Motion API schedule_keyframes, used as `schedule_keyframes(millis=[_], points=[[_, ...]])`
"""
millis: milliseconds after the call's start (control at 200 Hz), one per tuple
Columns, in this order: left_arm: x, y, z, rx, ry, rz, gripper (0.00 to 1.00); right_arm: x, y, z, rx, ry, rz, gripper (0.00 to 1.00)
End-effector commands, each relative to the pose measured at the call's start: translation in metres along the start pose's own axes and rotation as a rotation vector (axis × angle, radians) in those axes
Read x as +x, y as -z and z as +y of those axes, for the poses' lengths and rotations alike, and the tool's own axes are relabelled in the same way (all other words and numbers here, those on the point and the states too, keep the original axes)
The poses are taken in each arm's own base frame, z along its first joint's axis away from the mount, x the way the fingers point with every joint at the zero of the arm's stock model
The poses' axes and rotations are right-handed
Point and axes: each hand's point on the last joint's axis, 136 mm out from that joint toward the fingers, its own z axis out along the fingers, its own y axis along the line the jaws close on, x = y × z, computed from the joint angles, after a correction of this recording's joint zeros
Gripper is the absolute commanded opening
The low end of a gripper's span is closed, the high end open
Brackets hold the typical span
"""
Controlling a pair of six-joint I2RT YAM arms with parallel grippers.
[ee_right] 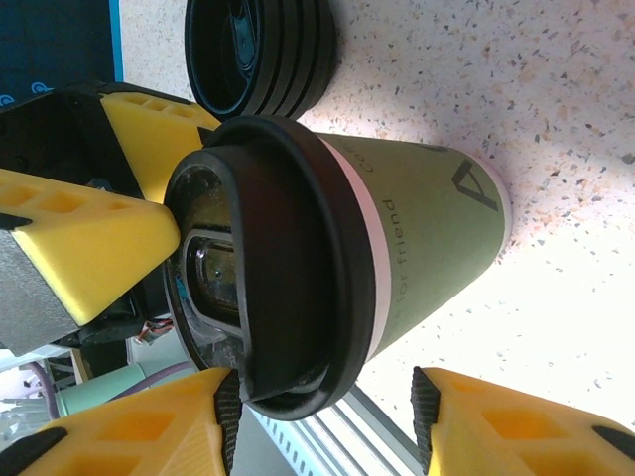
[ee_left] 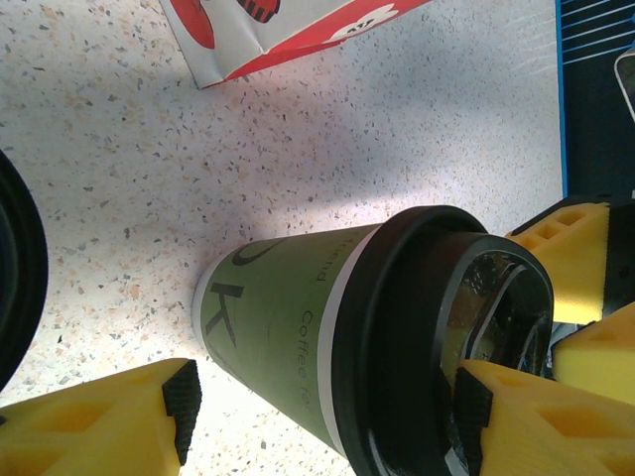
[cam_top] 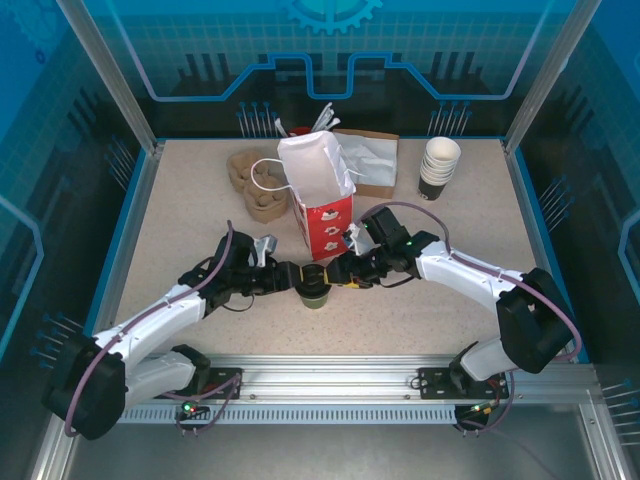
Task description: Pack the takeout coffee
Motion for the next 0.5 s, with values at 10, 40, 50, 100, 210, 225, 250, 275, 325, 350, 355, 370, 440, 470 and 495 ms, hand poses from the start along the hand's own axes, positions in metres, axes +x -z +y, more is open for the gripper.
schedule_keyframes(millis=[10,40,50,100,210,225,250,275,325,350,355,370,440,470,495], points=[[0.0146,-0.0017,0.0147,-0.030,0.041,0.042,0.69,0.0107,-0.0071,-0.0097,0.032,0.001,0.036,0.51],[0.0145,-0.0018,0.0145,-0.028,0.040,0.041,0.69,0.0114,-0.0073,-0.0103,0.033,0.001,0.037,0.51],[0.0146,-0.0019,0.0146,-0.029,0.040,0.042,0.69,0.0116,-0.0074,-0.0104,0.034,0.001,0.037,0.51],[0.0147,-0.0020,0.0145,-0.028,0.041,0.042,0.69,0.0123,-0.0078,-0.0117,0.037,-0.003,0.040,0.51],[0.0145,-0.0022,0.0142,-0.027,0.041,0.043,0.69,0.0137,-0.0083,-0.0136,0.040,-0.008,0.043,0.51],[0.0141,-0.0023,0.0142,-0.026,0.039,0.041,0.68,0.0138,-0.0084,-0.0138,0.040,-0.007,0.043,0.51],[0.0145,-0.0026,0.0142,-0.026,0.040,0.043,0.69,0.0142,-0.0086,-0.0142,0.041,-0.008,0.044,0.51],[0.0143,-0.0026,0.0147,-0.028,0.041,0.042,0.69,0.0140,-0.0085,-0.0146,0.043,-0.008,0.043,0.51],[0.0146,-0.0032,0.0153,-0.029,0.042,0.045,0.68,0.0149,-0.0091,-0.0158,0.044,-0.011,0.046,0.50],[0.0153,-0.0037,0.0155,-0.030,0.043,0.048,0.68,0.0149,-0.0092,-0.0158,0.045,-0.009,0.046,0.50],[0.0155,-0.0037,0.0157,-0.030,0.042,0.048,0.68,0.0149,-0.0092,-0.0158,0.044,-0.009,0.046,0.50],[0.0153,-0.0036,0.0155,-0.030,0.042,0.048,0.68,0.0151,-0.0095,-0.0168,0.047,-0.011,0.046,0.50],[0.0157,-0.0047,0.0166,-0.033,0.044,0.052,0.68,0.0148,-0.0098,-0.0176,0.048,-0.013,0.047,0.50],[0.0158,-0.0051,0.0172,-0.034,0.046,0.054,0.68,0.0148,-0.0101,-0.0181,0.049,-0.014,0.047,0.50],[0.0162,-0.0055,0.0178,-0.035,0.048,0.055,0.68,0.0146,-0.0103,-0.0181,0.049,-0.013,0.047,0.50]])
